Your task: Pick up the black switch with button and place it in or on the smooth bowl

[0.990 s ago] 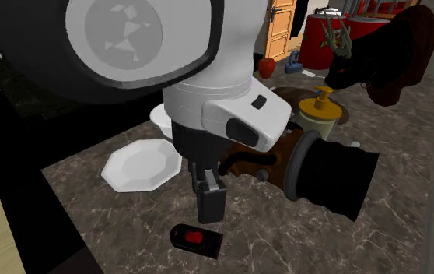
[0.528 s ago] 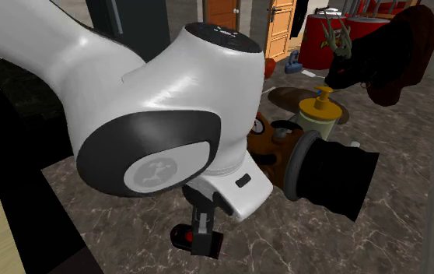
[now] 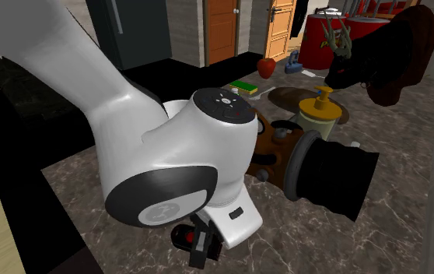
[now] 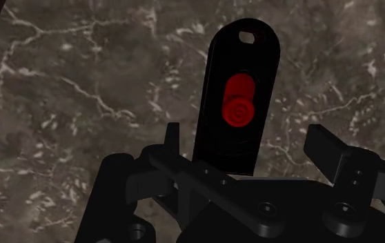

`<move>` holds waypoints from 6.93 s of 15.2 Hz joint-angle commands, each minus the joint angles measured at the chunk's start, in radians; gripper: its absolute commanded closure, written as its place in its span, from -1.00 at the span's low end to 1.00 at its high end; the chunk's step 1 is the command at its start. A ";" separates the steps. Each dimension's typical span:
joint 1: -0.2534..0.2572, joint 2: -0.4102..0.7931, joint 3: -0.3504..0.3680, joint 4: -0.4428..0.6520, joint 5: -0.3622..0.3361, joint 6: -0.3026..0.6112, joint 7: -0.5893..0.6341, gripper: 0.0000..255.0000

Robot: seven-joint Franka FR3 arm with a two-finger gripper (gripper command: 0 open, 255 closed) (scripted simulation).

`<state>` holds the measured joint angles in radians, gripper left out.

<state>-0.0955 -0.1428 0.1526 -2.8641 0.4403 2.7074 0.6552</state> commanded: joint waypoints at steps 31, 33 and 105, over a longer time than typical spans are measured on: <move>-0.019 -0.139 0.008 0.006 -0.061 -0.141 0.067 1.00; -0.024 -0.173 0.008 0.011 -0.073 -0.180 0.079 1.00; 0.337 0.832 0.240 1.362 -0.589 -0.465 0.973 1.00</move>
<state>0.2412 0.6894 0.3922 -1.5019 -0.1483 2.2419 1.6286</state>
